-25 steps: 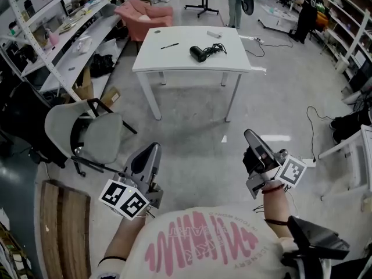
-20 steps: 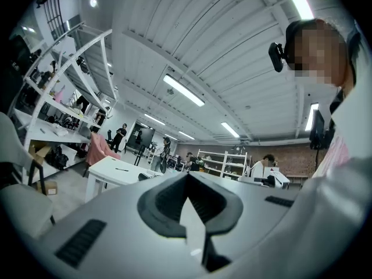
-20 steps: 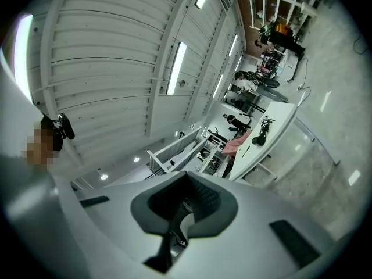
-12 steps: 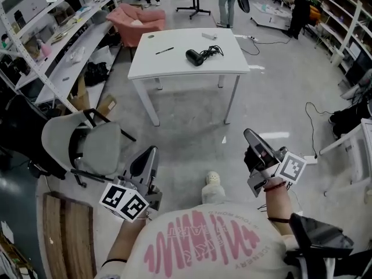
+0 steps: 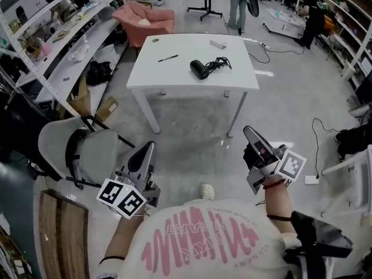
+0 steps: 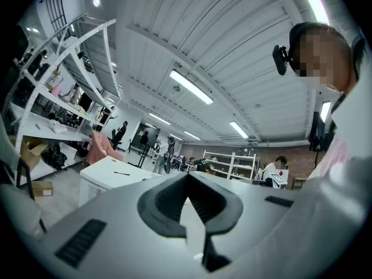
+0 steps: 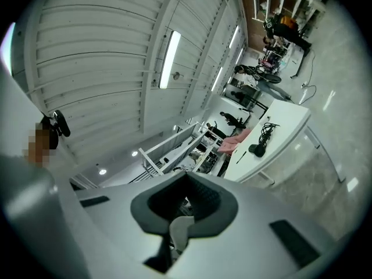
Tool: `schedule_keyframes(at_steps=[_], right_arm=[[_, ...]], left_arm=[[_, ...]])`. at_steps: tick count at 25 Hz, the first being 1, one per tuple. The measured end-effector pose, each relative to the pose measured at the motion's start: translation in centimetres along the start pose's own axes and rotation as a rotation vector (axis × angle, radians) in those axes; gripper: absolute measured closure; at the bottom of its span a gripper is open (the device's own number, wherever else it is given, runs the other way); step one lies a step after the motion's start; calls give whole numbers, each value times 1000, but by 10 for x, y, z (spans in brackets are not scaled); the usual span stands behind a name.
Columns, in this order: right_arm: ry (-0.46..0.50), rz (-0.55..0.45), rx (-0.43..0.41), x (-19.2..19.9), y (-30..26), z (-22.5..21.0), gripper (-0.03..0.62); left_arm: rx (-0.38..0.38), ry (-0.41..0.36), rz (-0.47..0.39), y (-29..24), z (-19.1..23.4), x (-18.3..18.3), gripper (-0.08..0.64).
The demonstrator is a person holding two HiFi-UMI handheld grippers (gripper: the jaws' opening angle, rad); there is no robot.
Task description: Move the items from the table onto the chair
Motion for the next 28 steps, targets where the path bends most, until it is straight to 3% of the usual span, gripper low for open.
schedule_keyframes(at_steps=[10,15,19,28], right_arm=[[38,114,-32,-55,-72,-56,583],[-13,126,-71,-73,-82,-105,583],[-1,144,-46,-86,-104,-93,583],[-30,117,-37,-107,-120,-115,583]], left_arm=[[-84,10,-21,-76,39,2,551],[-116,10,-36,-102,51,1,551],[-122,6,-36,-122,59,1,551],[-115,-1,-17,-157,78,-8,551]])
Point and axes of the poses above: the fingertips, and each gripper's own axes: y backward along the fingers, z to its left, x out of its underside, the point moved 3 cm from there along y, backward along the fingers, and after that the axes turned 5 degrees about x, right-handed, at the moved point
